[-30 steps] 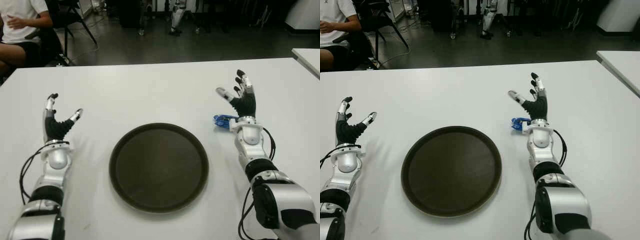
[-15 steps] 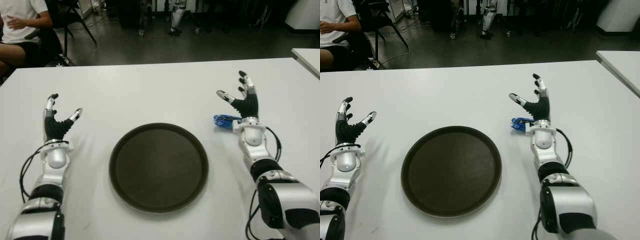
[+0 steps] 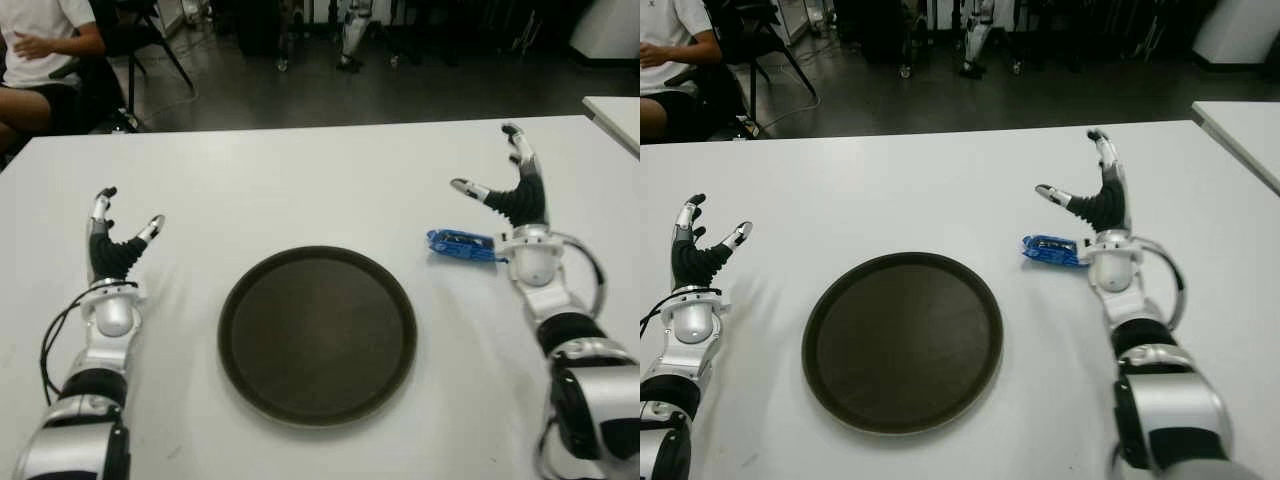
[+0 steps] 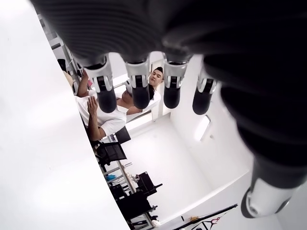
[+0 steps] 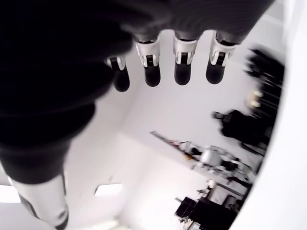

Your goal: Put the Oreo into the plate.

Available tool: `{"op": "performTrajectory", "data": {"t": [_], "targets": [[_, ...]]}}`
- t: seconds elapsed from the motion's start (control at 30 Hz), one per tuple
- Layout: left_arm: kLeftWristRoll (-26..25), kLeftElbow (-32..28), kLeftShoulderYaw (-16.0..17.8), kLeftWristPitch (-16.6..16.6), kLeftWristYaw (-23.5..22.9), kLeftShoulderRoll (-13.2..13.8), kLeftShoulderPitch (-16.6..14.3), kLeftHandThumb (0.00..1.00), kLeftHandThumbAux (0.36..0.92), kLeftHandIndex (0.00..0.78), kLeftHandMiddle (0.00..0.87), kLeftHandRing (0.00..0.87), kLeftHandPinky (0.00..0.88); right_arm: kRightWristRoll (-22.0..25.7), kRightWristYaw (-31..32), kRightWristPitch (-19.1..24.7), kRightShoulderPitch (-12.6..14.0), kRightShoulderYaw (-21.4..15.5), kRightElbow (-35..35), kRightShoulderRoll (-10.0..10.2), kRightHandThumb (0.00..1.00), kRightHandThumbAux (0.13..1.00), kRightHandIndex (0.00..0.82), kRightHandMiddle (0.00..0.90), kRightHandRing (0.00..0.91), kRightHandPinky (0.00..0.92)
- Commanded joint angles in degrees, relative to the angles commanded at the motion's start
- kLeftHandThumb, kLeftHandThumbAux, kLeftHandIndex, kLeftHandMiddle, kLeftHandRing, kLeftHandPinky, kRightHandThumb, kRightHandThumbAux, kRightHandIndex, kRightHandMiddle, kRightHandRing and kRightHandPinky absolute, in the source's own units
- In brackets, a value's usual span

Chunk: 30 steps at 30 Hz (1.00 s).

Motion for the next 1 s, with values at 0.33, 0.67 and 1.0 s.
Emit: {"op": "performTrajectory", "data": {"t": [0.33, 0.67, 1.0], "targets": [[0.5, -0.1, -0.6, -0.3, -0.4, 0.2, 0.0, 0.000, 0.649, 0.013, 0.010, 0.001, 0.000, -7.8, 4.8, 17.0, 2.1, 6.2, -9.6, -4.6, 0.054, 0.619, 0.000, 0.000, 0.000, 0.006], [0.6, -0.5, -0.6, -0.8, -0.5, 0.2, 0.3, 0.000, 0.672, 0.025, 0.028, 0.014, 0.002, -8.3, 10.0, 25.6, 4.4, 7.4, -17.7, -5.5, 0.084, 0.578, 0.000, 0.000, 0.000, 0.004], [-0.6, -0.8, -0.2, -1.5, -1.9, -0.1, 0.4, 0.000, 0.684, 0.033, 0.023, 0.009, 0.000, -8.0, 11.5, 27.7, 5.0, 7.7, -20.1, -5.6, 0.122, 0.582, 0.000, 0.000, 0.000, 0.018]]}}
